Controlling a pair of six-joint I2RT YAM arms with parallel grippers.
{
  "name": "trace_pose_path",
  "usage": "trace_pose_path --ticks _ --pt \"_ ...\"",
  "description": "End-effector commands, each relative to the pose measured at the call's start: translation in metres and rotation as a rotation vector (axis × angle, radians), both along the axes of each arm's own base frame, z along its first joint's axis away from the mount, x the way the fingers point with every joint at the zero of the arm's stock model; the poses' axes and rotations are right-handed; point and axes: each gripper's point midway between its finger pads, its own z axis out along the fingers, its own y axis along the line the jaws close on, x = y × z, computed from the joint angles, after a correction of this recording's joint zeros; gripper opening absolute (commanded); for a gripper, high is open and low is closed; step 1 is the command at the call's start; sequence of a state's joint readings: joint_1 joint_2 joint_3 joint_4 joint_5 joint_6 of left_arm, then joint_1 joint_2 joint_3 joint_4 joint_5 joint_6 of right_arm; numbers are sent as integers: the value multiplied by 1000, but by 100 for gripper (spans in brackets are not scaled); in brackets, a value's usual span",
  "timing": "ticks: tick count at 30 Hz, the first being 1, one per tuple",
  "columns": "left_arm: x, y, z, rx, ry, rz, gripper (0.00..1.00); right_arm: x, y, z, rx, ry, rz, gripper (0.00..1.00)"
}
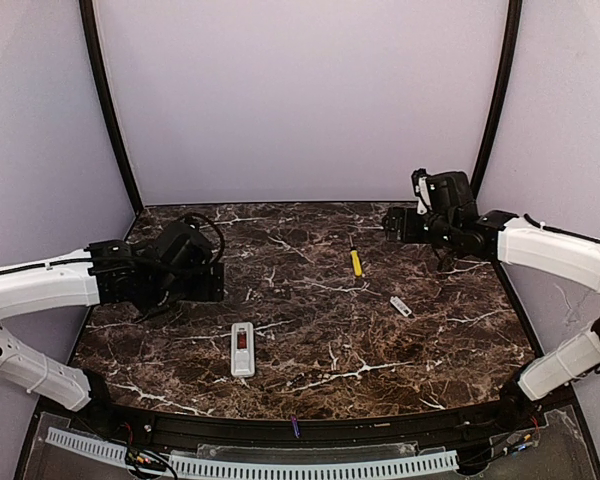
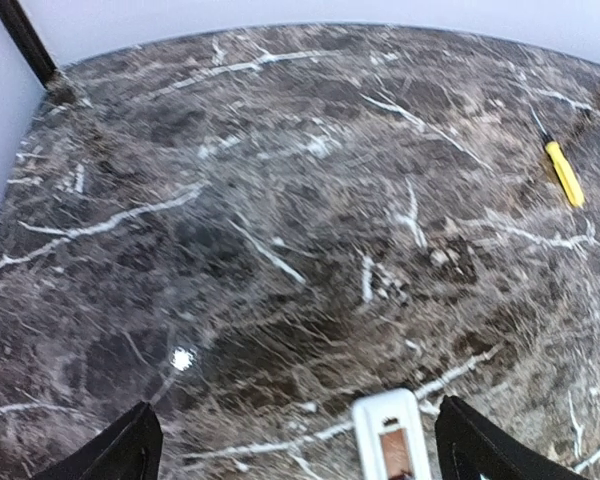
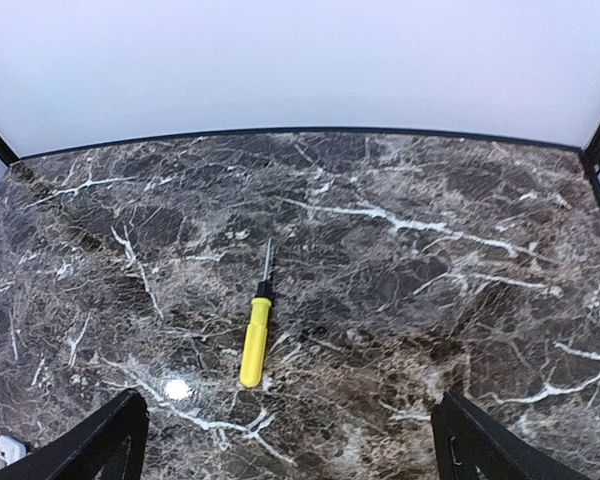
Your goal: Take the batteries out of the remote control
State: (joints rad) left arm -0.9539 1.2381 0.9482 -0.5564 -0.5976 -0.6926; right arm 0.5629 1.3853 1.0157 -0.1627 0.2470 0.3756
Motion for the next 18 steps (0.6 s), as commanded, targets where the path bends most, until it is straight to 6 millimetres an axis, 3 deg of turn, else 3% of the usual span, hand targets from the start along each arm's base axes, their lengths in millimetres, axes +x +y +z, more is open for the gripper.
trace_pose_path --ticks 1,7,10,18 --pt "30 43 26 160 -135 22 96 3 -21 30 -91 -116 -42 99" --pt "66 108 12 162 -147 205 94 7 -48 23 -220 -141 -110 99" --pt "82 119 18 184 -258 241 93 9 -67 15 -226 -138 -154 99" --pt "107 173 5 378 -337 365 93 9 -138 -21 -245 -86 -308 99"
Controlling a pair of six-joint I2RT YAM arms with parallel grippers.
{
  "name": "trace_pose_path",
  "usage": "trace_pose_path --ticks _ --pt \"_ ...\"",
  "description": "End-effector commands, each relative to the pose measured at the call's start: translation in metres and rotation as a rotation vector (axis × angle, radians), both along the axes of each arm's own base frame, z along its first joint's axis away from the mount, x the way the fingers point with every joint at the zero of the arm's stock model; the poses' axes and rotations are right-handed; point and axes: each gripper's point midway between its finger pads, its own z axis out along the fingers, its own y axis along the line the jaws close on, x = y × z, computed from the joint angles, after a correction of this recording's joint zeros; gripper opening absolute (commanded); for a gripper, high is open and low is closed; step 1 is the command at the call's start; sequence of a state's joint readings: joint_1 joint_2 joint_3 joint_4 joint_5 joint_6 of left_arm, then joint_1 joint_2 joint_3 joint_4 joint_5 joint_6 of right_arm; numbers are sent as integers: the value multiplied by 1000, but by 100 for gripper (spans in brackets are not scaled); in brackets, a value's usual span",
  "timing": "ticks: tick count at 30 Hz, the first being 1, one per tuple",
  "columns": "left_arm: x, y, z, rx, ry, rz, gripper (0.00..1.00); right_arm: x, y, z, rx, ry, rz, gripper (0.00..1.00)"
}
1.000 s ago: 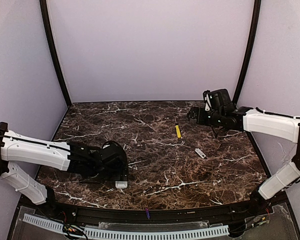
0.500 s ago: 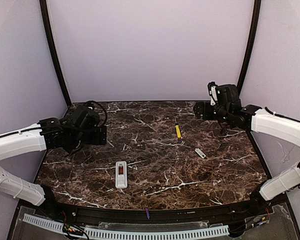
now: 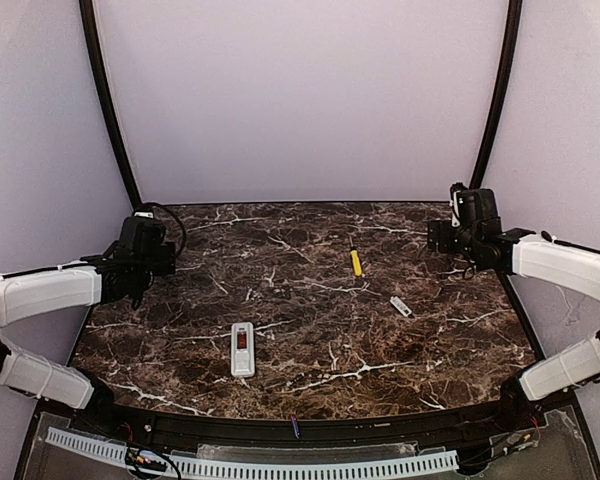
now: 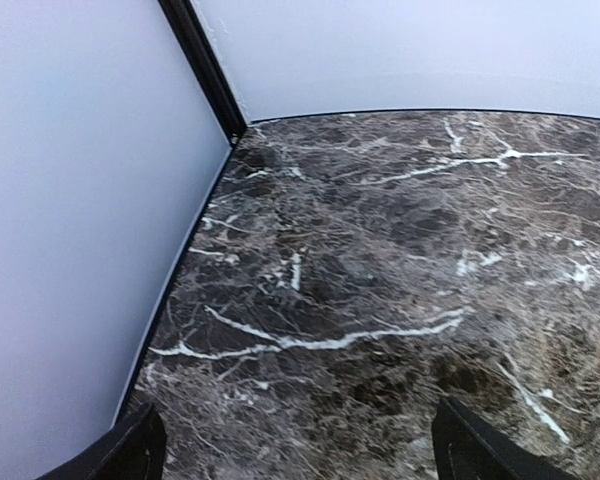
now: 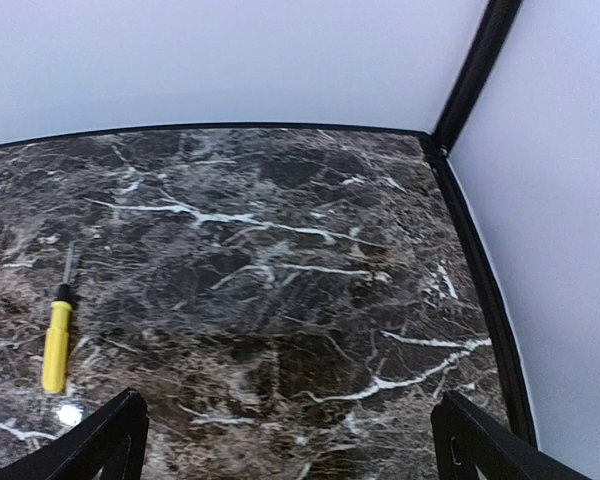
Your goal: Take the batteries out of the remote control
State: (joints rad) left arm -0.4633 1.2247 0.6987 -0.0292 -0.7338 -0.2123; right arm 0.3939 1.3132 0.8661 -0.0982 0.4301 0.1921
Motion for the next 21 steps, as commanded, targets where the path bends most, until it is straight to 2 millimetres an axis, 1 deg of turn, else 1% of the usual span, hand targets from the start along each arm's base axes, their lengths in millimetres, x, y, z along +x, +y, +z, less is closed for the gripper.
trace_pose_path --ticks 1,2,3,4,5,6,7,10,12,15,16,18,20,21 --pt "18 28 8 140 -93 68 94 -1 -39 -5 10 -42 -86 99" --pt "23 29 6 137 -109 74 94 -3 -47 -11 15 -32 -104 99" --pt "23 33 0 167 -93 67 95 -2 -52 -12 26 -45 -124 99" --pt "27 33 1 165 -122 67 95 -2 -58 -15 28 -45 -135 99" --pt "26 38 -7 183 -110 59 95 -1 -62 -18 26 -43 -143 99" --pt "30 38 -4 170 -152 58 95 -1 -66 -21 25 -39 -153 99" --pt "28 41 -14 177 -141 43 95 -1 -71 -26 26 -32 -166 99" --pt "32 43 -22 148 -181 -5 95 1 -83 -34 44 -23 -185 99" --pt "36 40 -28 162 -165 -50 95 3 -85 -38 41 -27 -153 99" --pt "39 48 -36 165 -166 -50 95 3 -86 -43 15 -64 -106 98" --pt "38 54 -40 148 -174 -38 95 3 -86 -43 15 -82 -95 99" --pt "36 61 -47 121 -195 -38 94 2 -85 -42 20 -129 -64 99" --pt "34 62 -49 109 -225 -49 94 -2 -86 -43 18 -164 -43 99" --pt "34 61 -44 102 -258 -52 94 -3 -85 -43 13 -183 -30 99"
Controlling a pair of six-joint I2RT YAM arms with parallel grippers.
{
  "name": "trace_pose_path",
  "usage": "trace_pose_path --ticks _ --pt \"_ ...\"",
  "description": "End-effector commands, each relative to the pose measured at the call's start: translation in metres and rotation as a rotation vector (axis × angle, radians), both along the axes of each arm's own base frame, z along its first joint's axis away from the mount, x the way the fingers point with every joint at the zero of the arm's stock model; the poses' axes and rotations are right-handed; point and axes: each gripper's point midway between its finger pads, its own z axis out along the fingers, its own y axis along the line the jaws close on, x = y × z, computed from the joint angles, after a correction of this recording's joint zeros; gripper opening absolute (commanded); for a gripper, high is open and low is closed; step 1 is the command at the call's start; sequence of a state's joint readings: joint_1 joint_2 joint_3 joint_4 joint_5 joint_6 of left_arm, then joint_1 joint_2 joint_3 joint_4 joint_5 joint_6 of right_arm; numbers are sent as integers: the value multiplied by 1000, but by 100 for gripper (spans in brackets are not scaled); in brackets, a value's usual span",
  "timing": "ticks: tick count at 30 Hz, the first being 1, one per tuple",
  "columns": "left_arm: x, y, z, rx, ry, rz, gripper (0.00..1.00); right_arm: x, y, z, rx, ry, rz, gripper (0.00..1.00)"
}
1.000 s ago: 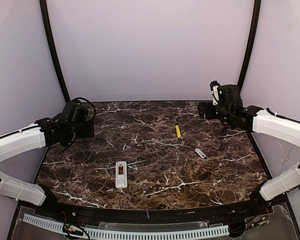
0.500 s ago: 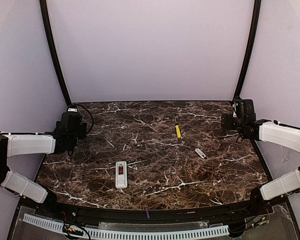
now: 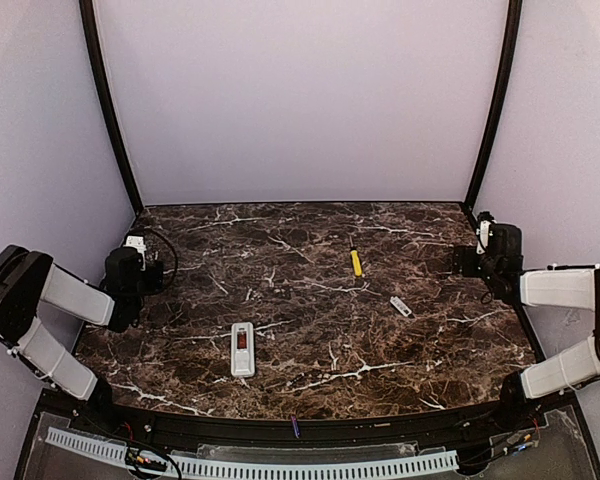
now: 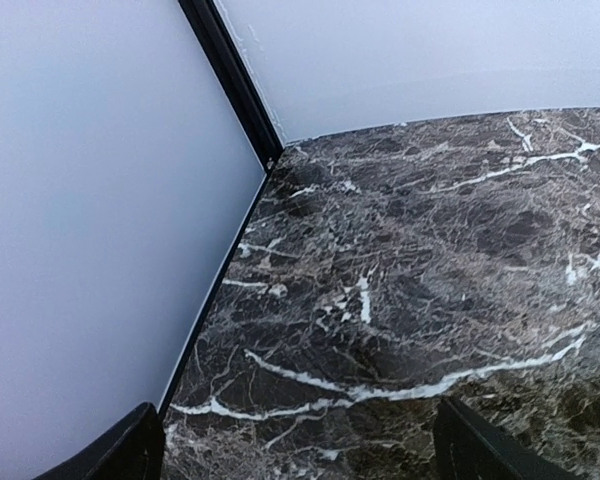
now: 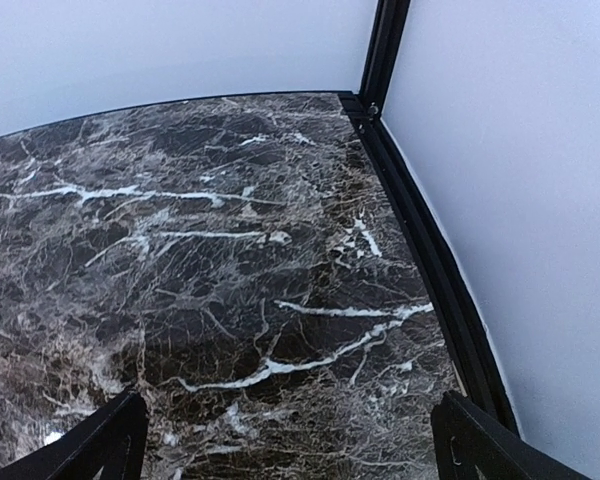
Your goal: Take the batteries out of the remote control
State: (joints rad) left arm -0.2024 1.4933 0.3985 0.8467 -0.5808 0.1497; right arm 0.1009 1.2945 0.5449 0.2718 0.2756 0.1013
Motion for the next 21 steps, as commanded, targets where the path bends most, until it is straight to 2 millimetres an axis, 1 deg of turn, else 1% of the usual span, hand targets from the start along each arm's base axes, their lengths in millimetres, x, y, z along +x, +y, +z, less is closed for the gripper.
trace_pose_path --ticks 1,6,7,9,10,11,13,14,16,17,18,20,21 --pt "1 -3 6 -30 -111 -65 94 5 8 20 -23 -167 95 99" --pt "4 -9 3 -62 -99 -133 93 -2 10 22 -68 -248 146 98" --pt "5 -10 2 -73 -95 -148 93 -4 11 19 -66 -259 161 99" --pt "3 -8 0 -92 -97 -160 93 -7 14 21 -54 -305 188 99" --pt "3 -7 2 -101 -116 -159 92 -9 15 20 -49 -323 200 99" --pt "-2 -4 -5 -129 -106 -155 92 -9 17 22 -47 -347 215 99" --pt "-4 0 -2 -124 -163 -150 92 -8 20 23 -58 -353 242 99" --pt "-6 -1 -4 -131 -144 -154 93 -8 20 22 -68 -360 250 99" --pt "-2 -4 -6 -128 -134 -171 92 -8 24 26 -79 -390 281 99" --pt "-2 -3 -6 -129 -139 -171 93 -8 25 25 -84 -399 290 99" --pt "-1 -4 -6 -135 -127 -168 97 -8 25 27 -91 -424 292 99" --pt "-2 -3 -8 -132 -123 -167 98 -9 23 22 -92 -435 285 99" --pt "-1 -3 -4 -128 -140 -169 98 -11 23 21 -92 -445 285 99"
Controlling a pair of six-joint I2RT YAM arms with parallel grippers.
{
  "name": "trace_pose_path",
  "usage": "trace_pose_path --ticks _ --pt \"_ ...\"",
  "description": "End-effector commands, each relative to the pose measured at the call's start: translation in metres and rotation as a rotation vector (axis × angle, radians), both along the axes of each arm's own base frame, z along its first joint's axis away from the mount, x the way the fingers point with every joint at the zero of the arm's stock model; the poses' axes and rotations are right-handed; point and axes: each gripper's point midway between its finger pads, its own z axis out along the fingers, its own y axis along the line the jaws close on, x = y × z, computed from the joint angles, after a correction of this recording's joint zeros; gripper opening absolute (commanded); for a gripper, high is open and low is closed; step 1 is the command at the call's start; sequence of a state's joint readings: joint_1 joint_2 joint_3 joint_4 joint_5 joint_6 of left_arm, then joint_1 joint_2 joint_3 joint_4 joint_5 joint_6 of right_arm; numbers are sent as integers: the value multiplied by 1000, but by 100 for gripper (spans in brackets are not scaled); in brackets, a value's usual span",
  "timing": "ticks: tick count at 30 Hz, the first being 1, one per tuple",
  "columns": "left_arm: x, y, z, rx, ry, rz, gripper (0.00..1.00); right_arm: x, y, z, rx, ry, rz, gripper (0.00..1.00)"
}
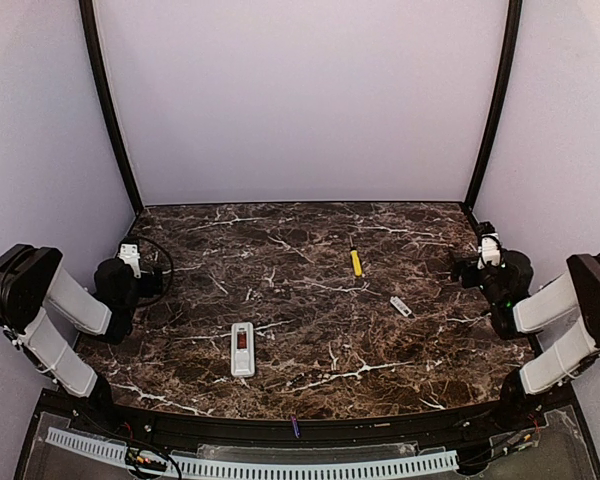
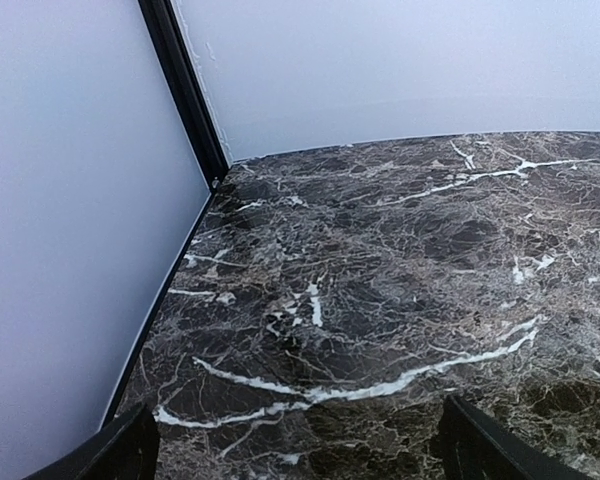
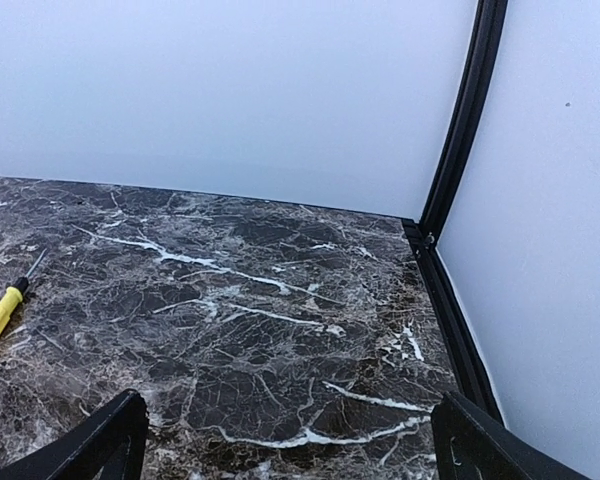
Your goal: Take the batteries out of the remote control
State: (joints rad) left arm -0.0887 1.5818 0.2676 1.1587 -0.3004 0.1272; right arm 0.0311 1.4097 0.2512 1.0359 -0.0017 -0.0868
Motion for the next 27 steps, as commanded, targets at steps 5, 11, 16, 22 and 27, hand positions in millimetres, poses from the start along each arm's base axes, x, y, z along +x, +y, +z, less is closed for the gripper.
trace_pose_path --ticks 5,11,16,22,27 --pt "3 -4 10 -17 -48 -24 99 -11 3 4 -19 -125 35 99" --pt "3 -3 10 -17 -47 -22 99 4 -19 1 10 -80 -97 99" --pt "3 -4 10 -18 -47 -23 99 5 -24 0 19 -75 -124 99" --pt "3 -3 10 -18 -47 -22 99 4 -24 0 18 -78 -126 99" --pt "3 -4 10 -17 -47 -23 98 6 -23 0 19 -74 -123 99"
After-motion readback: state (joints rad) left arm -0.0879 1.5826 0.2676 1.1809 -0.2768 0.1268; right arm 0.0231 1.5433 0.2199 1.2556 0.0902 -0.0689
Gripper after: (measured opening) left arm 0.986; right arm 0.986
